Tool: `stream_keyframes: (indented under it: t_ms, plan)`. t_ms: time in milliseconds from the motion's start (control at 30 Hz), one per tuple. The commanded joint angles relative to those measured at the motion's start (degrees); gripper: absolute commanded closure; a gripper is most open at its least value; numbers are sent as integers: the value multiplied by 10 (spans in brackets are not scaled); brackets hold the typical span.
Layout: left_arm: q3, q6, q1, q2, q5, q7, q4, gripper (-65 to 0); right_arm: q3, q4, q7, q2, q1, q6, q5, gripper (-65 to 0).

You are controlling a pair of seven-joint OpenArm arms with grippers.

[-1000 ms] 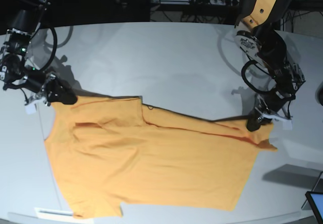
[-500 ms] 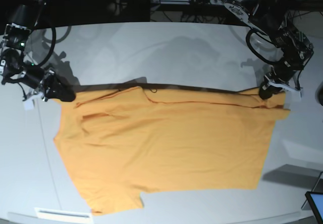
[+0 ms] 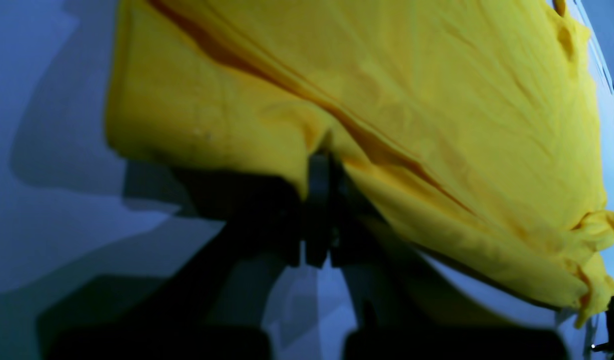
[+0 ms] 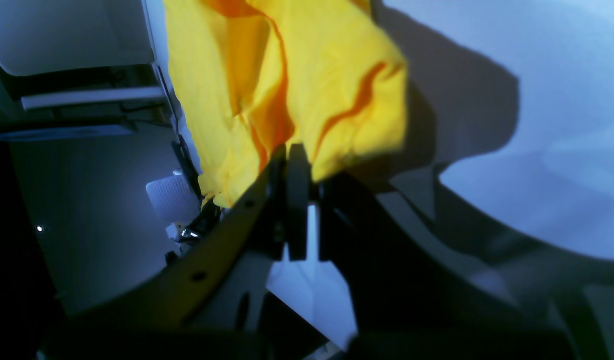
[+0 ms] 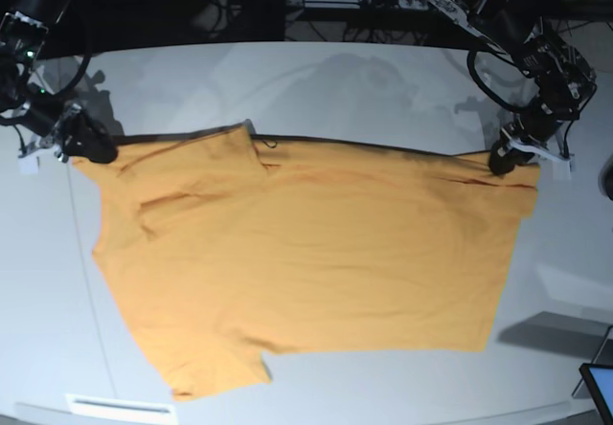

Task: Fold the T-shirt properly
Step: 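Pull the folded edge back toward the arms with both grippers, flattening the shirt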

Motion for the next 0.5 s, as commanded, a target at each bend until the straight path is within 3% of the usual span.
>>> stream_keyframes:
  t_ms: [0,200,467]
  plan:
    - [-1,6,12,-8,26,13,8,0,5,6,6,12,-2,-3,-3,-3]
    - [-1,6,64,11,26,14,90,0,5,7,6,11,-15,-3,-3,-3]
    - [-5,6,81,24,26,75,173,0,7,32,8,10,-49,-2,-2,-3]
